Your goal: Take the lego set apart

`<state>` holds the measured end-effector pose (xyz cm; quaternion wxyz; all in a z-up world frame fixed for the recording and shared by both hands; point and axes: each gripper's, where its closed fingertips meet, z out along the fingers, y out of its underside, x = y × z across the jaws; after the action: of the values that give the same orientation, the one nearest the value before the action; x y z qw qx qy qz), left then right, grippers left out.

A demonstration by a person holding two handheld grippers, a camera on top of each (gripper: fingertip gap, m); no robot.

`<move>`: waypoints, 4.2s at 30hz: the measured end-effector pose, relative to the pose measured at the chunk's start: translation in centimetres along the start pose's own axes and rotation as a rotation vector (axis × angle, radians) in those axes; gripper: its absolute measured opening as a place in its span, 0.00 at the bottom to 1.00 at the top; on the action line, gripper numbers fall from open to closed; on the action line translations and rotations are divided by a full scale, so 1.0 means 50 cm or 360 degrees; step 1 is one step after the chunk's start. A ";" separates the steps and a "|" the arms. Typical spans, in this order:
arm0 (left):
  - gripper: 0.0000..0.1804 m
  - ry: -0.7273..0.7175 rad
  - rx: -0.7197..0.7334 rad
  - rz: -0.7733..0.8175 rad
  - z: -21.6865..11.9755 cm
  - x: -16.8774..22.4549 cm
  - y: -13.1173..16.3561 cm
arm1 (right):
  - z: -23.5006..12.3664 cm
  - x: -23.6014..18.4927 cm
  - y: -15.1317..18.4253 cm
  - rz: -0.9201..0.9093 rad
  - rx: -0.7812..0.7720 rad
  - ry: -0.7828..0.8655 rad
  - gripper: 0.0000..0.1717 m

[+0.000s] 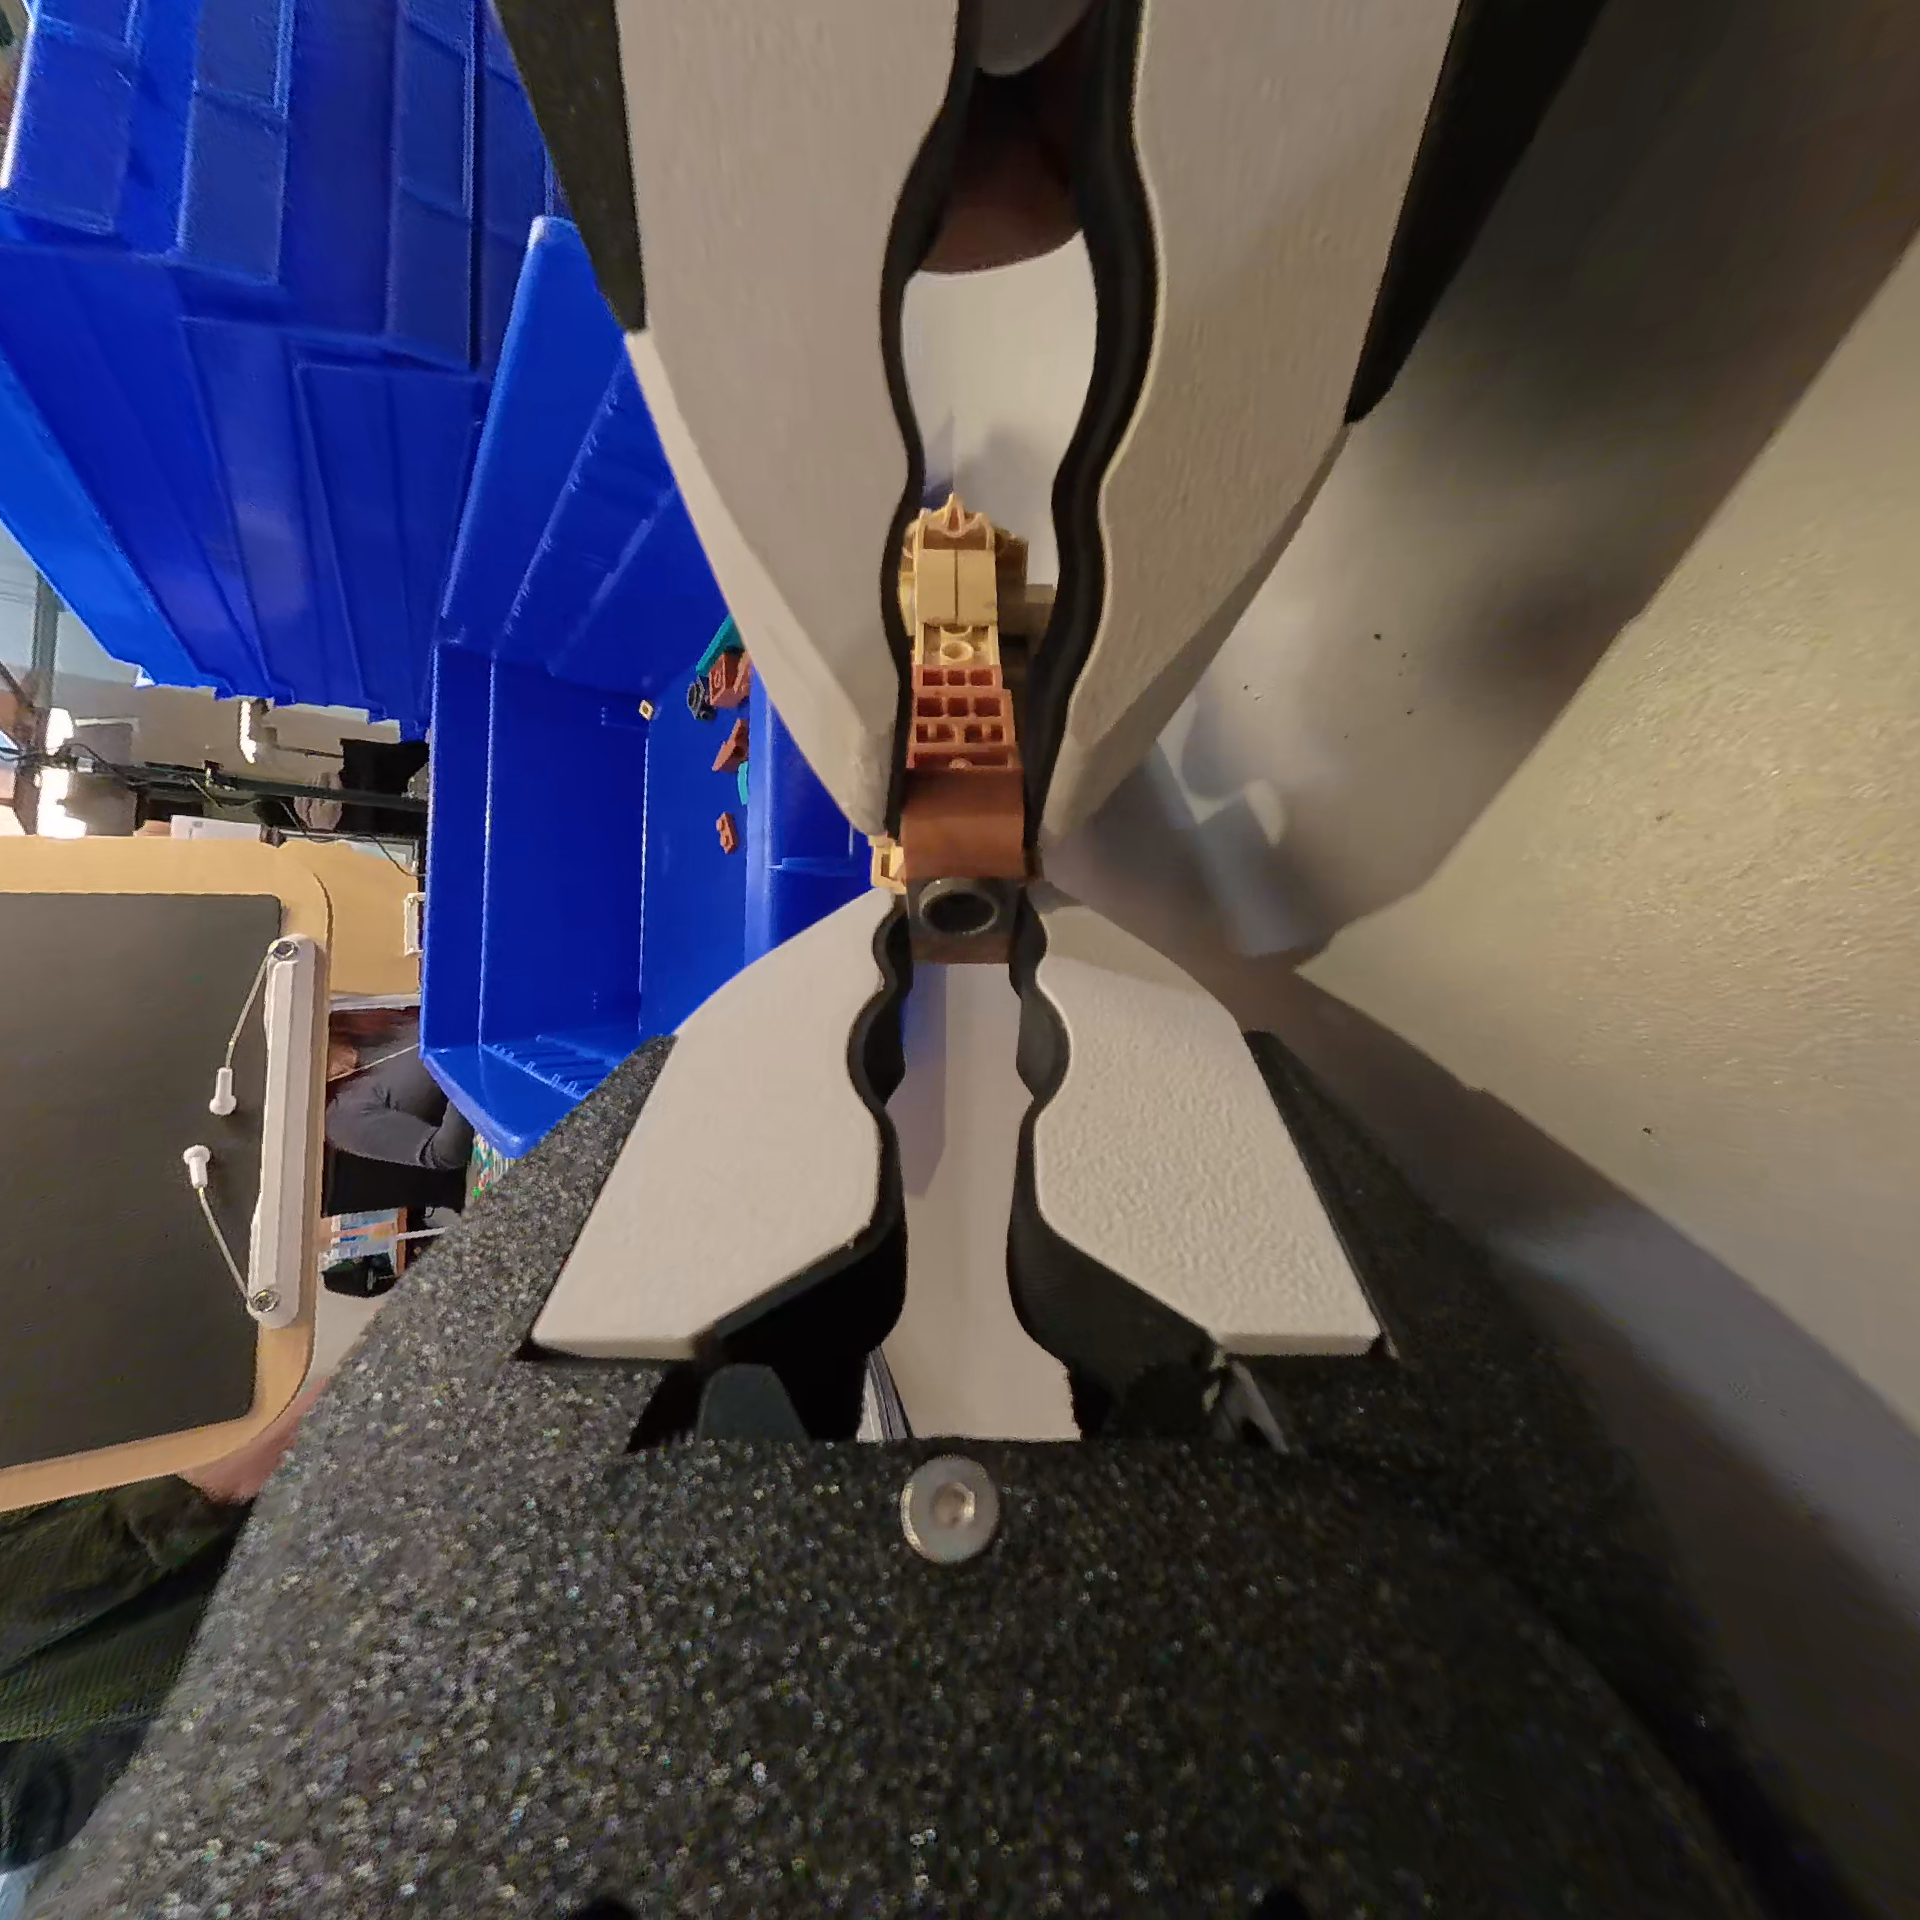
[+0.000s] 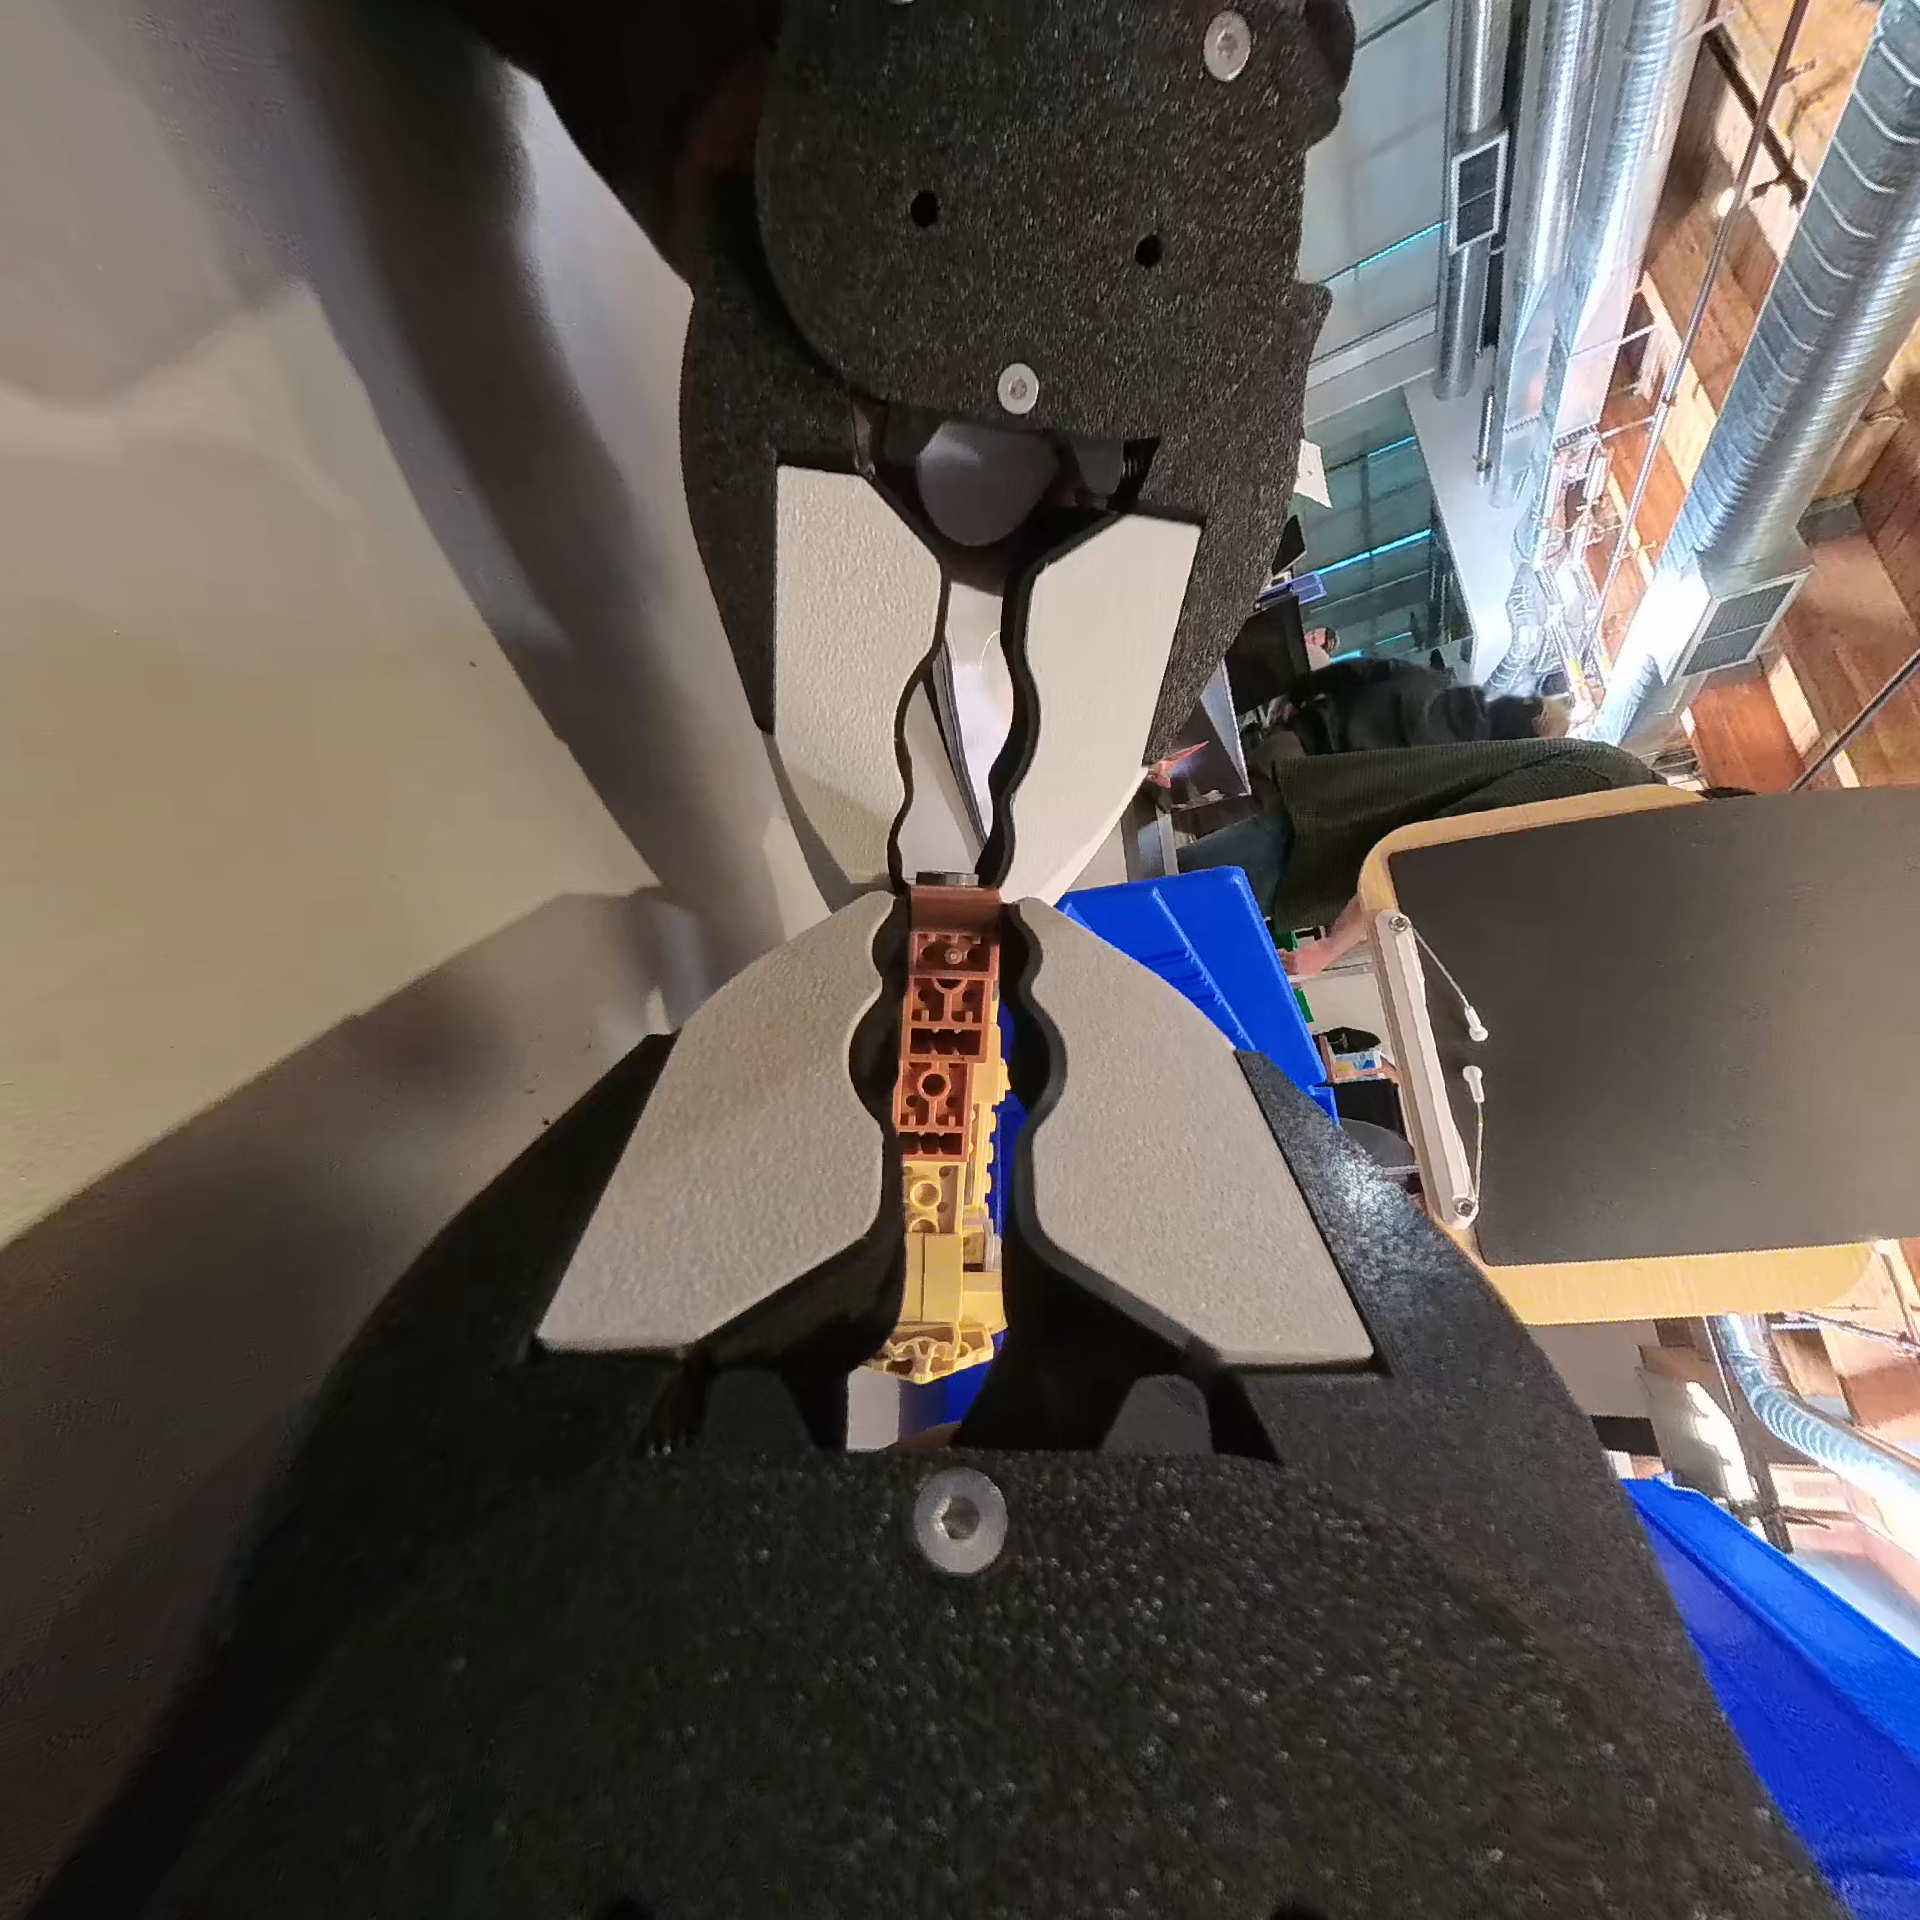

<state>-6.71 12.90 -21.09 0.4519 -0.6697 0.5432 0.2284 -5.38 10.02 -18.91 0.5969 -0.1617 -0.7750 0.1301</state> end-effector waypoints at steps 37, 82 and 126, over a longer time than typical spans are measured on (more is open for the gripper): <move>0.10 -0.0004 0.0068 0.0036 0.021 0.038 0.005 | -0.076 0.018 0.001 0.0126 0.0240 0.0109 0.09; 0.05 0.0247 0.0749 -0.0859 -0.057 -0.038 -0.096 | -0.047 0.059 0.002 -0.0162 0.0100 0.0553 0.15; 0.13 0.0284 0.0602 -0.1206 -0.050 -0.085 0.013 | -0.004 0.050 0.081 0.1004 -0.0274 -0.0207 0.17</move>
<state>-9.07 12.96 -16.70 0.5699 -0.7443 0.3282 -0.1159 -5.39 14.74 -18.26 0.4606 -0.4348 -0.7314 0.2527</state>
